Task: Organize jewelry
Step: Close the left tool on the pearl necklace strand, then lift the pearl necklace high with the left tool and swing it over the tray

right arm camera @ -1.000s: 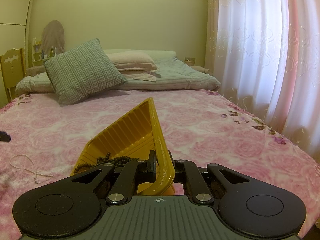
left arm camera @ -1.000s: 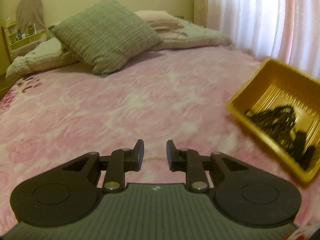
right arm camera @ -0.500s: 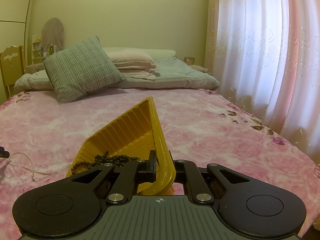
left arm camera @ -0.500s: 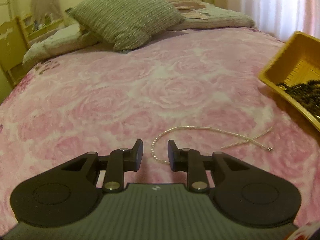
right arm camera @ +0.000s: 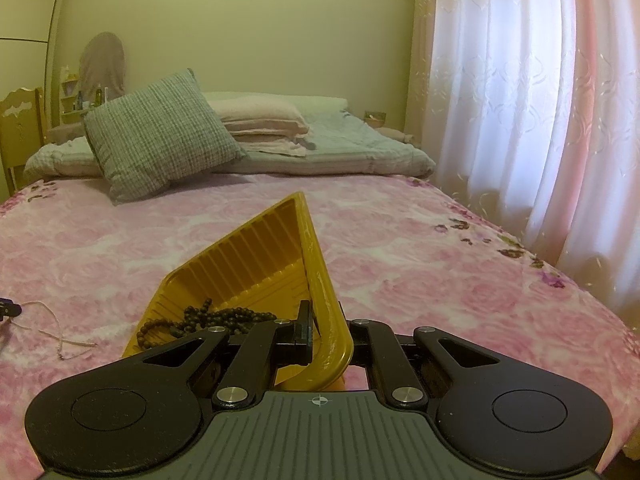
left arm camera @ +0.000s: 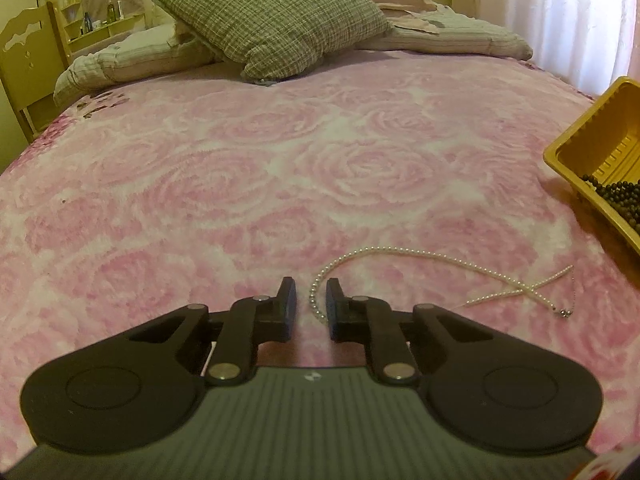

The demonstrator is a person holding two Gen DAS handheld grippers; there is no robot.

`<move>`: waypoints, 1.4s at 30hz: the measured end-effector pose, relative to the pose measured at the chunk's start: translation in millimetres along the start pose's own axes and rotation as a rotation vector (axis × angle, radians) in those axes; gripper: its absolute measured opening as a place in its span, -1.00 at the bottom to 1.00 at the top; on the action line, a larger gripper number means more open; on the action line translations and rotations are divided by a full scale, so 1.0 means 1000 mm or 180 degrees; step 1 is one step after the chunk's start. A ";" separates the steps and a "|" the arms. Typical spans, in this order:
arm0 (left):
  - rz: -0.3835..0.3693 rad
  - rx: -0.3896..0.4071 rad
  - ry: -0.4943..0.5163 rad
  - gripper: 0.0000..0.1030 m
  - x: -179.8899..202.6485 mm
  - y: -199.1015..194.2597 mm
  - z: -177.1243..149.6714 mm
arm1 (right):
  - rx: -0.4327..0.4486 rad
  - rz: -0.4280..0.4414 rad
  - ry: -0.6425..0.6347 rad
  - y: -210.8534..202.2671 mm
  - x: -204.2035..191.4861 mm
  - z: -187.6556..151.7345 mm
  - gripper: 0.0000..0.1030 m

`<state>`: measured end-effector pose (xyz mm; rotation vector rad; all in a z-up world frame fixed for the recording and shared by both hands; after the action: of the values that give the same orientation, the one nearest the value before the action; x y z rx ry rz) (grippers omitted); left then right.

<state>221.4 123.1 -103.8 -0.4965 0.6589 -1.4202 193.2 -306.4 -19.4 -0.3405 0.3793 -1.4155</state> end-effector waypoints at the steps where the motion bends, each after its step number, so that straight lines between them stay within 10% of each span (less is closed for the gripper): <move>1: -0.0006 -0.0002 0.0015 -0.82 0.001 0.000 0.000 | 0.0001 -0.0001 -0.0003 0.000 0.000 0.000 -0.85; 14: -0.0064 0.0213 0.0081 -0.96 0.005 -0.034 0.017 | 0.0014 0.0015 -0.0004 0.000 0.000 0.000 -0.85; 42: -0.1144 0.1256 0.0527 -0.96 0.108 -0.159 0.160 | 0.0088 0.0091 -0.0040 -0.007 -0.011 0.003 -0.84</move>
<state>216.9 -11.6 106.9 -0.1893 0.4132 -1.8948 187.4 -296.7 -13.3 -0.3204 0.3528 -1.3887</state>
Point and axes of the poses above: each gripper's, at about its wrist camera, not at the fingertips, and y roughly the way its jaws point, x to its right, z to its top, the point moved 3 cm from there along y, roughly the way its jaws point, and after that the axes turned 5 degrees about y, right-handed, at the moved point
